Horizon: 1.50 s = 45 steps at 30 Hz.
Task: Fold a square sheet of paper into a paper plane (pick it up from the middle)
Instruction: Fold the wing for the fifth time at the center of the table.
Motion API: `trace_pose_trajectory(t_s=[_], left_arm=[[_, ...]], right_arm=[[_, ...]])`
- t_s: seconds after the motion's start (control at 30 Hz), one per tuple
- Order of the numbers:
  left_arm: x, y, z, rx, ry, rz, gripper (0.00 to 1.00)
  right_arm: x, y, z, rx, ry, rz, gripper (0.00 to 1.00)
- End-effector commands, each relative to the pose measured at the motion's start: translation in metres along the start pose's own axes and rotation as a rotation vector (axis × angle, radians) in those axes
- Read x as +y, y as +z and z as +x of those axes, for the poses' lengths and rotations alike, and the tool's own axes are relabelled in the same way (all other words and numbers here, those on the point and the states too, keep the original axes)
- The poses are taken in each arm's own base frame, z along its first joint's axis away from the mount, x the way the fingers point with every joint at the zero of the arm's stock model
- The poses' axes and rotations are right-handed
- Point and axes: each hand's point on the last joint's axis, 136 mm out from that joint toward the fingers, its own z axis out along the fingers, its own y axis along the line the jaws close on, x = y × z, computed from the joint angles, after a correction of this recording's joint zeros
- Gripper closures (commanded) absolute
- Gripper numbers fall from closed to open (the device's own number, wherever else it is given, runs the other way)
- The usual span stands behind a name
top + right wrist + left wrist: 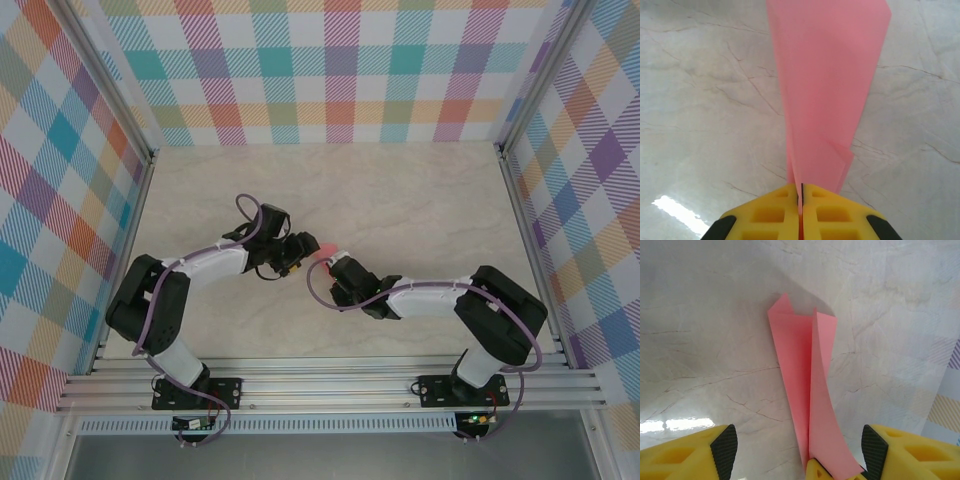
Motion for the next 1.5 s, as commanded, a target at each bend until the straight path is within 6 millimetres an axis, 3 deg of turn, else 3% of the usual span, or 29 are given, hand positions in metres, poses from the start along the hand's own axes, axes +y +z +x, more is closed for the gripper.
trace_pose_trajectory(t_s=[0.0, 0.2, 0.67, 1.0, 1.17, 1.47], left_arm=[[0.005, 0.007, 0.002, 0.047, -0.016, -0.023, 0.31], [0.004, 0.005, 0.0, 0.04, -0.022, -0.026, 0.3], [0.009, -0.023, -0.001, -0.043, 0.022, -0.054, 0.29], [0.01, -0.02, 0.009, -0.017, 0.057, 0.001, 0.35], [0.006, -0.018, 0.015, 0.007, 0.083, 0.051, 0.42], [-0.015, -0.009, 0.023, 0.05, 0.114, 0.207, 0.68]], right_arm=[[0.015, 0.0, -0.006, -0.019, -0.003, -0.084, 0.92], [0.019, 0.007, -0.002, 0.018, 0.076, -0.16, 0.92], [0.019, 0.013, -0.002, 0.052, 0.333, -0.414, 0.94], [0.014, 0.018, 0.003, 0.092, 0.477, -0.519, 0.94], [0.015, 0.022, 0.008, 0.152, 0.537, -0.568, 0.94], [0.018, 0.027, 0.016, 0.262, 0.62, -0.617, 0.93]])
